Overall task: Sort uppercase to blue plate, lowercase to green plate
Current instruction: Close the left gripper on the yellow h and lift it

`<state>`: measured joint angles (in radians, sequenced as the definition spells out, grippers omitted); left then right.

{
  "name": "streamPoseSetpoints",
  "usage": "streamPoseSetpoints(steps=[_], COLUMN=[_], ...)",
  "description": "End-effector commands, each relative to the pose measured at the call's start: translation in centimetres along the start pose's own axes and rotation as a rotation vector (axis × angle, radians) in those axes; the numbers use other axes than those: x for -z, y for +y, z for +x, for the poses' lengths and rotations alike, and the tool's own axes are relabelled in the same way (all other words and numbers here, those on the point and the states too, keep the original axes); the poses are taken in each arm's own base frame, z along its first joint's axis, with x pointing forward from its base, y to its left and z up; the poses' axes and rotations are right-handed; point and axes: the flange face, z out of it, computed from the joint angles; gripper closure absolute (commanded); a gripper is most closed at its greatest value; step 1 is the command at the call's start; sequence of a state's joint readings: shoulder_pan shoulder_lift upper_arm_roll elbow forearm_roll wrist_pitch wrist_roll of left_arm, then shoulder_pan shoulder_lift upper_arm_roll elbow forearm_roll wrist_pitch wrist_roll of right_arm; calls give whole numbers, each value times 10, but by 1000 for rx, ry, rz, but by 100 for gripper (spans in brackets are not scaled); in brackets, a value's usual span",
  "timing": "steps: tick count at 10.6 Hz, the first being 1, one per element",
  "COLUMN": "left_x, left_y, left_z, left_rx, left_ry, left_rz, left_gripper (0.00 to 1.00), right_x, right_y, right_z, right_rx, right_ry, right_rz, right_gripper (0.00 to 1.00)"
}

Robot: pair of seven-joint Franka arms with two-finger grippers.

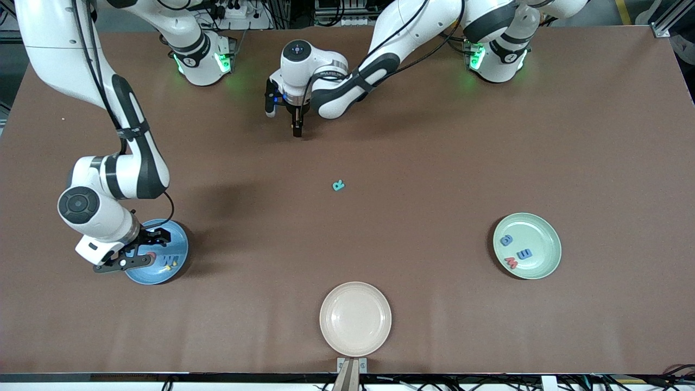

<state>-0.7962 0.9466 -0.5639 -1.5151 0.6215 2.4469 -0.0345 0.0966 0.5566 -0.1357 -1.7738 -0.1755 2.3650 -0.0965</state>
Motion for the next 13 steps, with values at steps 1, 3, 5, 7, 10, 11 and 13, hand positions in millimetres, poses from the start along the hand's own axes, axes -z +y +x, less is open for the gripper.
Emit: streamPoseSetpoints(steps=[1,3,5,7,10,11,13], left_x=[-3,-3,-3,-5,13,23,73], left_y=[-2,-2,0,4,-10,-28,-68], left_z=[5,4,5,5,6,0,-10], left_rx=[-25,-24,-26,-33,-14,15,132], left_ry=[8,7,8,5,5,-35,-88], left_rz=[14,15,14,12,33,40,20], left_gripper=[37,44,50,75,100,100,100], right_x=[-2,-2,-2,-3,-3,-3,-3], right_y=[17,17,16,16,16,16,12], right_z=[-4,-4,-4,-4,-4,-4,-3], right_rx=[-12,-12,-11,-10,-9,-9,-11], right_ry=[-7,-7,-8,-10,-9,-9,-9], right_rz=[-12,-12,-12,-11,-13,-13,-13], right_gripper=[0,0,0,0,0,0,0])
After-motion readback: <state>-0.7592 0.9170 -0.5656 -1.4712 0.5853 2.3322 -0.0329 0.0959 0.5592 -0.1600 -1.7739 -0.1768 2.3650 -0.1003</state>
